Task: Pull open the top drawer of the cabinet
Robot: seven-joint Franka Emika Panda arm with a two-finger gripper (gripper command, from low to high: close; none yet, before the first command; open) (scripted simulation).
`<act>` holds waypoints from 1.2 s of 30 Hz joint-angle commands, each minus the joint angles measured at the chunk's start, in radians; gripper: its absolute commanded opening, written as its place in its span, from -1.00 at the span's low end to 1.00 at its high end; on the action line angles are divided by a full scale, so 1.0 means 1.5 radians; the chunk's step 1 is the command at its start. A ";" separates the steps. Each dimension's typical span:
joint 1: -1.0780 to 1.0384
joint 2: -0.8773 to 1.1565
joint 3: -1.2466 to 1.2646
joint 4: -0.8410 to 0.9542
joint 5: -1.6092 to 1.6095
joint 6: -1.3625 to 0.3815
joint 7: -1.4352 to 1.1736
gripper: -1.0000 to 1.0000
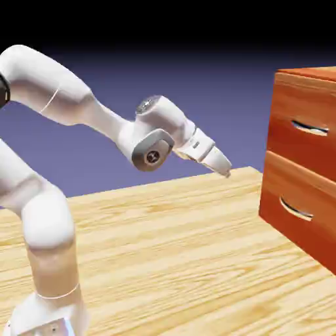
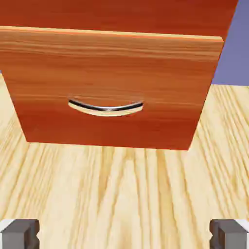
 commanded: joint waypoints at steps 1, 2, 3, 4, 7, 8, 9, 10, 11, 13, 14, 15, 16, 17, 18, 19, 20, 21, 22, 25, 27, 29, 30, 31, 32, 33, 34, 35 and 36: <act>-0.010 0.018 0.015 0.009 -0.026 -0.006 -0.029 0.00; -0.020 0.036 0.031 0.018 -0.051 -0.012 -0.058 0.00; -0.029 0.053 0.046 0.027 -0.077 -0.018 -0.087 0.00; -0.039 0.071 0.061 0.035 -0.102 -0.023 -0.116 0.00; -0.069 0.125 0.107 0.062 -0.179 -0.041 -0.203 0.00; -0.078 0.142 0.123 0.071 -0.204 -0.047 -0.232 0.00; -0.088 0.160 0.138 0.080 -0.230 -0.053 -0.261 0.00; -0.098 0.178 0.153 0.089 -0.256 -0.059 -0.290 0.00; -0.108 0.196 0.169 0.098 -0.281 -0.065 -0.319 0.00; -0.127 0.232 0.199 0.115 -0.332 -0.076 -0.377 0.00; -0.137 0.249 0.215 0.124 -0.358 -0.082 -0.406 0.00; -0.147 0.267 0.230 0.133 -0.383 -0.088 -0.435 0.00; -0.157 0.285 0.245 0.142 -0.409 -0.094 -0.464 0.00; -0.166 0.303 0.260 0.151 -0.434 -0.100 -0.493 0.00; -0.176 0.321 0.276 0.160 -0.460 -0.106 -0.522 0.00; -0.186 0.338 0.291 0.169 -0.485 -0.112 -0.551 0.00; -0.196 0.356 0.306 0.177 -0.511 -0.117 -0.580 0.00; -0.205 0.374 0.322 0.186 -0.537 -0.123 -0.609 0.00; -0.215 0.392 0.337 0.195 -0.562 -0.129 -0.638 0.00; -0.245 0.445 0.383 0.222 -0.639 -0.147 -0.725 0.00; -0.264 0.481 0.414 0.239 -0.690 -0.159 -0.783 0.00; -0.284 0.516 0.444 0.257 -0.741 -0.170 -0.841 0.00; -0.294 0.534 0.460 0.266 -0.766 -0.176 -0.870 0.00; -0.303 0.552 0.475 0.275 -0.792 -0.182 -0.899 0.00; -0.313 0.570 0.490 0.284 -0.818 -0.188 -0.928 0.00; -0.323 0.588 0.506 0.293 -0.843 -0.194 -0.957 0.00; -0.333 0.605 0.521 0.302 -0.869 -0.200 -0.986 0.00; -0.342 0.623 0.536 0.310 -0.894 -0.206 -1.015 0.00; -0.352 0.641 0.552 0.319 -0.920 -0.211 -1.044 0.00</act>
